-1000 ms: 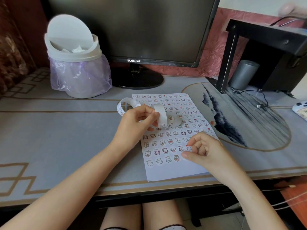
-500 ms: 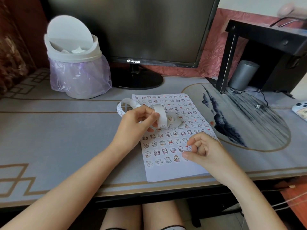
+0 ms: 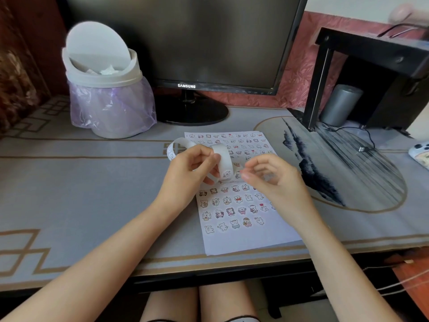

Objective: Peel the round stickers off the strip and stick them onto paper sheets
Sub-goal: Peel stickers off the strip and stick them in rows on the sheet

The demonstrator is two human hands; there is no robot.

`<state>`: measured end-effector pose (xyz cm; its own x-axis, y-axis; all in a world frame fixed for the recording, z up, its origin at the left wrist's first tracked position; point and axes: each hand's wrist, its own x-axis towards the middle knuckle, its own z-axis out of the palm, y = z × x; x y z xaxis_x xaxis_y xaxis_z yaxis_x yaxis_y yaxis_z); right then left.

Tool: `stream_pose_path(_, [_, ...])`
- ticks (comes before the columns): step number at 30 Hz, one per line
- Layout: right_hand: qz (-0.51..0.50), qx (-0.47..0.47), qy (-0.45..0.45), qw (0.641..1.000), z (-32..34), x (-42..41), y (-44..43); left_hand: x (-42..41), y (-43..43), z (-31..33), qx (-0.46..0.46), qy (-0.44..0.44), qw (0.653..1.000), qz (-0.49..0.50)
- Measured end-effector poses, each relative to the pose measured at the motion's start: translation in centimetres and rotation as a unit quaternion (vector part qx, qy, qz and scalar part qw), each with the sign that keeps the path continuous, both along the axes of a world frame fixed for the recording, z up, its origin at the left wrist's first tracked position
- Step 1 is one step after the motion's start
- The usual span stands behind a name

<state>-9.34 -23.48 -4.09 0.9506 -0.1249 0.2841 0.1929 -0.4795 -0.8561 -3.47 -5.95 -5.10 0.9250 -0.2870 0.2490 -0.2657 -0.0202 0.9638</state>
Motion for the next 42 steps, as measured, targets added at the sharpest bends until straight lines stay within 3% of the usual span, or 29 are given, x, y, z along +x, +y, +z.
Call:
stream_pose_path(7, [0.017,0.009,-0.045,0.999,-0.3,1.2,1.7,-0.1,0.0,0.1,-0.019,-0.005,1.0,0.006])
stream_pose_path(22, [0.03,0.057,-0.047,0.997,-0.7,1.7,1.9,-0.1,-0.2,0.3,-0.044,0.0,0.999,-0.015])
stream_pose_path(29, [0.021,0.064,-0.05,0.996,-0.7,1.8,1.7,0.0,-0.2,0.0,0.006,-0.005,1.0,-0.025])
stream_pose_path(42, [0.018,0.05,-0.055,0.997,-0.7,1.6,1.8,0.0,-0.2,0.0,0.007,0.008,1.0,-0.029])
